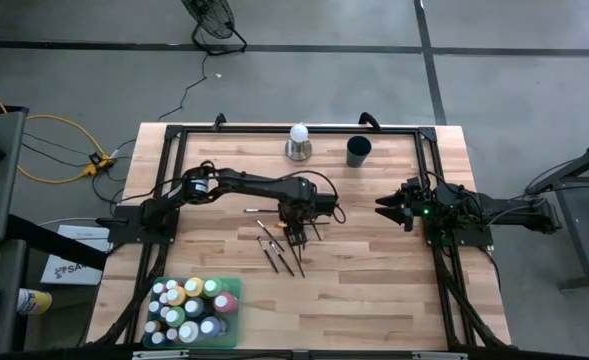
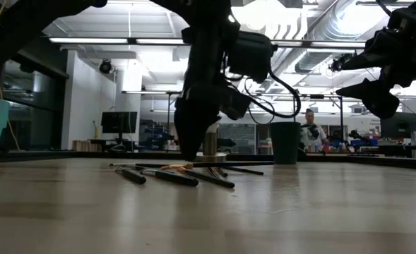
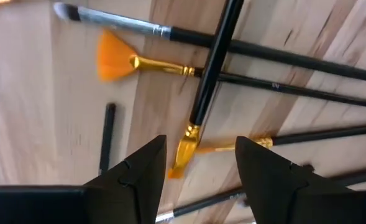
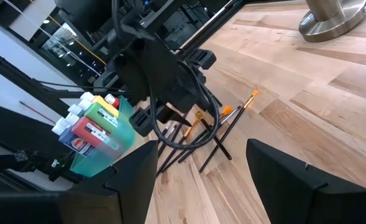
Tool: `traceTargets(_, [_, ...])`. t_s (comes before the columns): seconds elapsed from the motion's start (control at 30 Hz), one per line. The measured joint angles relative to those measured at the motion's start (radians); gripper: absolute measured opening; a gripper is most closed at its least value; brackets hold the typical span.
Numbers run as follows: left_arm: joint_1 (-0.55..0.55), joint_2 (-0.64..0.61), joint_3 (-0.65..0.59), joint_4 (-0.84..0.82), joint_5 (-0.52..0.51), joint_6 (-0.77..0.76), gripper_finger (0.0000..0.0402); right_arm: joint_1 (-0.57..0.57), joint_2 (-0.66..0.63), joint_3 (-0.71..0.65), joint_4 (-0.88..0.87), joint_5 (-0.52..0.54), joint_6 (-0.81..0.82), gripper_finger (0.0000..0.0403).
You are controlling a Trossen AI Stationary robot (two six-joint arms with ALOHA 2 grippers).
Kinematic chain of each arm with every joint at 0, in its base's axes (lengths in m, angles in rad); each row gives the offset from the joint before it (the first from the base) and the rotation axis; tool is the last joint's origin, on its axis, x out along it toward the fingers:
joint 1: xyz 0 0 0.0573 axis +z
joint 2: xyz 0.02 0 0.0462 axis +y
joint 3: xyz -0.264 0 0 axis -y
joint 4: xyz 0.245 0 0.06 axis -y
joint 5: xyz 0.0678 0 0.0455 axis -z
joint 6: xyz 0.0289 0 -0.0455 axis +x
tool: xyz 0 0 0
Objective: Pick & Place Paint Supplies
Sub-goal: Put the gold paint brush into the black cup
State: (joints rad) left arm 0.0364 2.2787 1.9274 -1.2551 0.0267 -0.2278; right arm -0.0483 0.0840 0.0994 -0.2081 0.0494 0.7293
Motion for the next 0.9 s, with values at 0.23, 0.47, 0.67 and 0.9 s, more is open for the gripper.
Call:
traceTargets(0.23, [-0.010, 0.000, -0.027, 0.052, -0.032, 0.022, 0.0187, 0.000, 0.000, 0.000, 0.000, 0.000, 0.000, 0.0239])
traceTargets(0.47, [-0.011, 0.000, -0.055, 0.087, -0.055, 0.022, 0.0187, 0.000, 0.000, 0.000, 0.000, 0.000, 0.000, 0.0239])
traceTargets(0.67, [-0.011, 0.000, -0.056, 0.088, -0.055, 0.022, 0.0186, 0.000, 0.000, 0.000, 0.000, 0.000, 0.000, 0.0239])
traceTargets(0.9, [-0.011, 0.000, -0.057, 0.091, -0.050, 0.022, 0.0130, 0.000, 0.000, 0.000, 0.000, 0.000, 0.000, 0.0239])
